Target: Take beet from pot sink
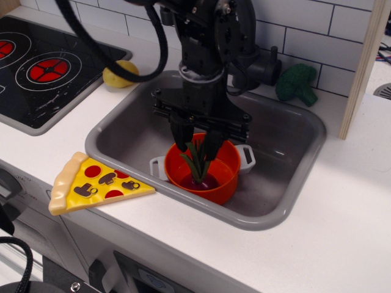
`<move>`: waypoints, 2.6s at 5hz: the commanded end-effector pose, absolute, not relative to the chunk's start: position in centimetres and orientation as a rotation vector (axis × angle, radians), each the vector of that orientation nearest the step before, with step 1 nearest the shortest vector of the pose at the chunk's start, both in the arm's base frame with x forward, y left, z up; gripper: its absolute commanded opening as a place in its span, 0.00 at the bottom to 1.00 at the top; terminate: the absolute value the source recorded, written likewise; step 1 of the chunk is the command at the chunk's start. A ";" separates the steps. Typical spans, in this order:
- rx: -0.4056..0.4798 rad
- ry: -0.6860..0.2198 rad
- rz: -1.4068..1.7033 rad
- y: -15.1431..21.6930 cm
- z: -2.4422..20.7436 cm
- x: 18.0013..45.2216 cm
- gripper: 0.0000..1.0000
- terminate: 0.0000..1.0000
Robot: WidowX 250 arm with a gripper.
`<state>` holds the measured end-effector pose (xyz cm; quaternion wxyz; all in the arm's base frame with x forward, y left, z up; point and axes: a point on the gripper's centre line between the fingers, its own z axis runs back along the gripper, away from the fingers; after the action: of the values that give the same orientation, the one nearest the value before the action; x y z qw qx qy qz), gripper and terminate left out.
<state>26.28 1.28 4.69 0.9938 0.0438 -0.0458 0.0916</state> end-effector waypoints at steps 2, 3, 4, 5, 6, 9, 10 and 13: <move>0.080 -0.177 0.302 2.9 8.5 27.5 0.00 0.00; 0.060 -0.227 0.378 3.3 11.3 27.3 0.00 0.00; -0.011 -0.240 0.435 2.9 14.0 26.8 0.00 0.00; -0.028 -0.265 0.475 2.2 14.5 27.9 0.00 0.00; -0.056 -0.258 0.494 0.9 14.7 29.3 0.00 0.00; -0.034 -0.257 0.522 -1.9 12.3 32.5 0.00 0.00; -0.035 -0.278 0.498 -3.2 11.3 32.7 0.00 0.00; -0.021 -0.284 0.477 -6.9 9.4 32.8 0.00 0.00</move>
<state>32.24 -6.80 7.65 0.9655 0.0021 -0.1117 0.2351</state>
